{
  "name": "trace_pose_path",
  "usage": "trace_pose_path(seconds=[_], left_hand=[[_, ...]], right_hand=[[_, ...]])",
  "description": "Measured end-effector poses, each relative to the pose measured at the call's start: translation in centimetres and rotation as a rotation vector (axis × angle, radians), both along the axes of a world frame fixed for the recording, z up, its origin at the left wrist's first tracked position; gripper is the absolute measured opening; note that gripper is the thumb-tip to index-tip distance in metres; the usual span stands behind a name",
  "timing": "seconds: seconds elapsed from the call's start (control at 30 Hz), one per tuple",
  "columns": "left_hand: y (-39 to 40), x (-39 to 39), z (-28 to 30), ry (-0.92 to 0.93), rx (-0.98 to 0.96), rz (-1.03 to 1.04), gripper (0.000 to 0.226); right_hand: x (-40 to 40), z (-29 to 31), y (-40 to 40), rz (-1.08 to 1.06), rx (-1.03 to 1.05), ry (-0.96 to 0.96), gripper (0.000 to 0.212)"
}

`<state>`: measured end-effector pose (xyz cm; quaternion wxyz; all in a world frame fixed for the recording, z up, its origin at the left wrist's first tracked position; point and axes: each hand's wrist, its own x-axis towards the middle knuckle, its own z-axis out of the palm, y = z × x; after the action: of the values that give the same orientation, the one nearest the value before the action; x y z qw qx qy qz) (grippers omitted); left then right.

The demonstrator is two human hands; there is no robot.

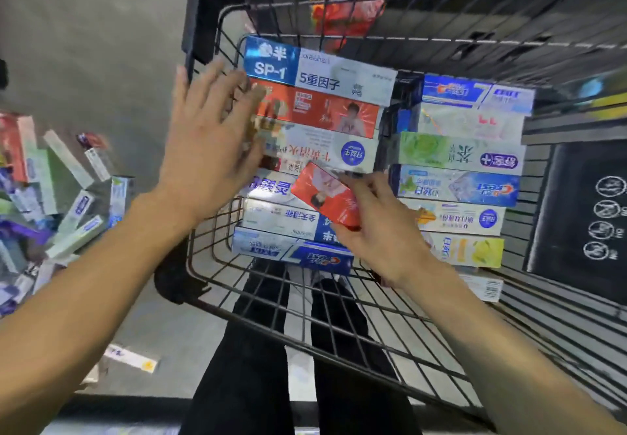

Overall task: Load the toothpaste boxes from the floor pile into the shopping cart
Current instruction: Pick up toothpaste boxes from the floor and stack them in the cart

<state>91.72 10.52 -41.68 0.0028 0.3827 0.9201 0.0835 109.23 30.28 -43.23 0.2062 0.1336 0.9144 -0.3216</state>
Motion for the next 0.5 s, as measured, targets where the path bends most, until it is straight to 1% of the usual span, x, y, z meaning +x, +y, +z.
trace_pose_path(seconds=[0.07, 0.13, 0.23, 0.33, 0.4, 0.5], left_hand=[[-2.1, -0.5, 1.3, 0.026, -0.035, 0.095, 0.063], [-3.7, -0.8, 1.4, -0.066, -0.031, 0.173, 0.073], [-4.6, -0.5, 0.7, -0.21, 0.078, 0.237, 0.073], [-4.4, -0.4, 0.0, -0.174, 0.104, 0.187, 0.071], [-4.3, -0.6, -0.1, -0.158, 0.083, 0.168, 0.07], [-4.3, -0.7, -0.4, -0.153, 0.099, 0.175, 0.069]], right_hand=[[-1.5, -0.7, -1.0, 0.08, 0.034, 0.043, 0.072], [-2.9, -1.5, -2.5, 0.15, 0.055, 0.093, 0.07], [-4.4, -3.2, -4.7, 0.23, 0.131, 0.222, 0.069], [-6.0, -5.0, -6.2, 0.318, 0.314, 0.332, 0.067], [-6.6, -5.6, -6.7, 0.352, 0.395, 0.354, 0.066], [-6.6, -6.1, -6.8, 0.277, 0.42, 0.371, 0.063]])
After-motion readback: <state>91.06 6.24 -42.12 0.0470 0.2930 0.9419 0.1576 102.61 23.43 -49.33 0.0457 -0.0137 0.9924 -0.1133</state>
